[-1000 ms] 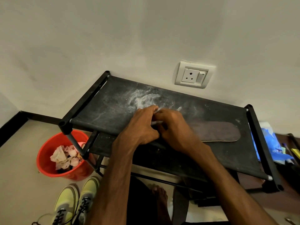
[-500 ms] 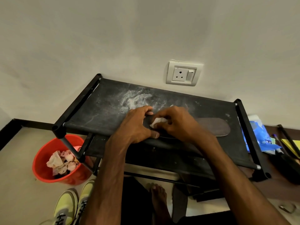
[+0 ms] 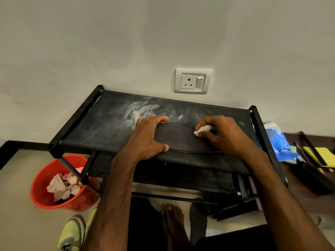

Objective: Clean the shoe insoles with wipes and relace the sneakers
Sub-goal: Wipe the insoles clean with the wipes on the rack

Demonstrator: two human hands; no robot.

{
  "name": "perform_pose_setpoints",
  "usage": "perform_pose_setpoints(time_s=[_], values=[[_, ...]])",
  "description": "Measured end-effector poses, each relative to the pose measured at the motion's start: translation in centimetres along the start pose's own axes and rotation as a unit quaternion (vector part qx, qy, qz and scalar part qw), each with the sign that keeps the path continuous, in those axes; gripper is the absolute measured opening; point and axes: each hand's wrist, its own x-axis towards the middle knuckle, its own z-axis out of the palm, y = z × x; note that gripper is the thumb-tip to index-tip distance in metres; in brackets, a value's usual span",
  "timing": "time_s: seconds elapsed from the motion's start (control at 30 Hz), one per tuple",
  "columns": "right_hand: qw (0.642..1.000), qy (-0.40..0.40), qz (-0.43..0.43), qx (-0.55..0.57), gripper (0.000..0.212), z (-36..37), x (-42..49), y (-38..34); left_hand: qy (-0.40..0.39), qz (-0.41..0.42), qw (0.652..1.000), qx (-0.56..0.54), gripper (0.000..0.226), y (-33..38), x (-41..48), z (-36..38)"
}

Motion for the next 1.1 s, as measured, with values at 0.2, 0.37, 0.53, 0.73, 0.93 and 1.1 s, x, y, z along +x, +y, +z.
perform_pose_setpoints(time_s=[0.2, 0.37, 0.53, 0.73, 0.93, 1.1], values=[[1.0, 0.009, -0.018, 0.001, 0.021, -0.2, -0.2, 0.0, 0.005, 0.009, 1.0, 0.017, 0.085, 0.3, -0.2, 0.1], [0.998, 0.058, -0.021, 0.034, 0.018, -0.6, -0.8, 0.1, 0.072, -0.004, 0.997, 0.033, 0.093, 0.9, -0.1, 0.9], [0.985, 0.151, 0.001, 0.088, 0.01, -1.4, -2.1, -0.3, 0.177, -0.007, 0.984, -0.023, 0.08, 2.7, -0.8, 2.4], [0.946, 0.267, 0.056, 0.174, 0.012, -2.0, -3.7, -0.8, 0.242, 0.009, 0.956, -0.168, 0.03, 7.7, -2.7, 4.3], [0.884, 0.352, 0.027, 0.306, 0.018, -2.4, -6.5, -3.0, 0.177, -0.026, 0.944, -0.279, 0.026, 10.1, -4.9, 6.4], [0.819, 0.359, 0.053, 0.444, 0.018, -1.3, -9.5, -5.0, 0.123, -0.056, 0.899, -0.417, 0.025, 11.1, -7.7, 6.9]])
